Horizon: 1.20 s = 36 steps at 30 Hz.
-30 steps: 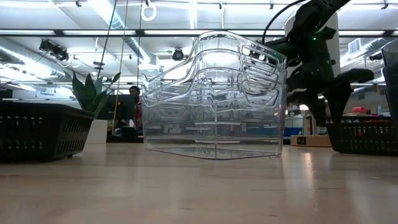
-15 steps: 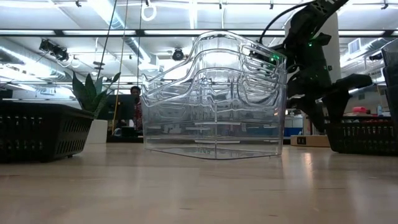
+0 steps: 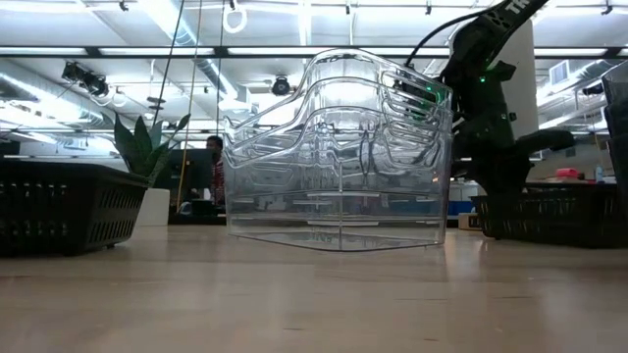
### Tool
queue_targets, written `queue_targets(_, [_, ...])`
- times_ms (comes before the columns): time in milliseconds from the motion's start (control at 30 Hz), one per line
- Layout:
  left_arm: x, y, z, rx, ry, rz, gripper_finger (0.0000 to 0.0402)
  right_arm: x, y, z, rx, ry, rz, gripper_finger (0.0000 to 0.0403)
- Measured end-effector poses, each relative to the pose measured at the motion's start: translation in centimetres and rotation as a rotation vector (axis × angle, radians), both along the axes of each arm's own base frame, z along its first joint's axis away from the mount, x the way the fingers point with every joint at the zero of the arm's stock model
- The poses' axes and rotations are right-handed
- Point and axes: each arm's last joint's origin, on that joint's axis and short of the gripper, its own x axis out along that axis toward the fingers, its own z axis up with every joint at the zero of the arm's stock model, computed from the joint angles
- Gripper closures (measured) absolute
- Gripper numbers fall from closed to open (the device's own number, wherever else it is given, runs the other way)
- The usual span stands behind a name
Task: Stack baskets by color
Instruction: Stack the right black bin on top of the left black bin
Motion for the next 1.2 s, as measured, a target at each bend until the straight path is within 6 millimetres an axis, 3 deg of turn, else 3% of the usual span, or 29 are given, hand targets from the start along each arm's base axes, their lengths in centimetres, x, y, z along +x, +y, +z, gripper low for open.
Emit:
queue_targets(267, [0.3,-0.2,0.4,-0.035,-0.046,-0.021,0.0285,-0.3,-0.8,1.1,0.013,0.041,-0.068,0.0394])
queue_targets(500, [1.2,0.2,1.3,0.067,-0.189,-0.032,0.0285,-0.1,-3.1,6.7,0.056,0.070,-0.173,0.0395])
queue_targets(700, [3.6,0.9,2.7,0.171,-0.418,-0.070,0.0285,0.3,-4.5,11.7,0.007,0.023,-0.463,0.0395])
queue_targets(867, [4.5,1.5,2.6,0.244,-0.445,-0.096,0.0285,-0.1,-5.0,15.3,0.019,0.003,-0.653,0.0395])
queue_targets(1067, [5.2,2.5,3.1,0.274,-0.507,-0.089,0.0285,0.1,-5.3,18.2,0.113,-0.109,-0.858,0.0395])
queue_targets(1200, [5.8,3.1,4.0,0.305,-0.527,-0.086,0.0285,0.7,-4.5,18.9,0.184,-0.130,-0.890,0.0394])
